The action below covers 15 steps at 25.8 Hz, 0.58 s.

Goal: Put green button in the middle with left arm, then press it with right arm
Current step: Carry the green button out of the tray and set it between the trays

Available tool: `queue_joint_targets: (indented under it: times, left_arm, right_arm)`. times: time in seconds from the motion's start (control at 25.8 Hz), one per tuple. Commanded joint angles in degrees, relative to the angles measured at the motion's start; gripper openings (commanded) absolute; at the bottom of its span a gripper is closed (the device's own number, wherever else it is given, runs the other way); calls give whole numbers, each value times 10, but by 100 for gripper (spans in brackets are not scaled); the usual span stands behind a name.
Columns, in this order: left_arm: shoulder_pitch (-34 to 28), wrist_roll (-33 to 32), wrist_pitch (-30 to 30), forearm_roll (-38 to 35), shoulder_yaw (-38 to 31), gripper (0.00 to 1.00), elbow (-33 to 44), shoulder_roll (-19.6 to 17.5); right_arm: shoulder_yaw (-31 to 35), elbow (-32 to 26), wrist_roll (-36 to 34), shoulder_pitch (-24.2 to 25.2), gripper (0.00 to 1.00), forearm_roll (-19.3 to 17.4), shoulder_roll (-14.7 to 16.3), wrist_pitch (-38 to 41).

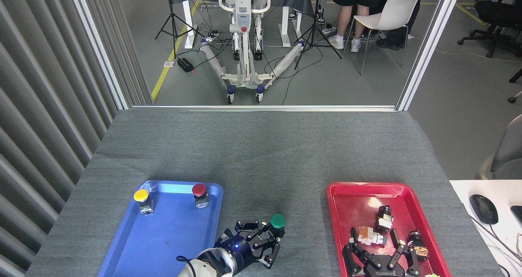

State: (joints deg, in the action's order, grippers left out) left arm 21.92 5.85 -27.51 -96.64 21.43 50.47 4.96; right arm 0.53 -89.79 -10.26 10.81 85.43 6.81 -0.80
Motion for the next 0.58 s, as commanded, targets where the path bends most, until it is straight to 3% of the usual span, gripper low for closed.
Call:
queue_joint_targets:
  times: [0.0,0.04,0.12,0.19,0.54]
  left_arm:
    - [0,6,0,3,0,28,-7,2]
    - [0,9,2,6,-1,43,-7,2]
    - [0,21,11,7,-1,56,-8,2]
    - [-2,29,15,8,-1,99,-7,2]
    - [-8,30,15,7,-1,100,19,1]
  right_arm:
    - [0,1,1,0,100,0,0,1]
    - [-1,1,1,0,100,0,0,1]
    - [-1,1,0,0,100,0,0,1]
    - [-1,1,1,0,100,0,0,2]
    - [0,1,0,0,100,0,0,2]
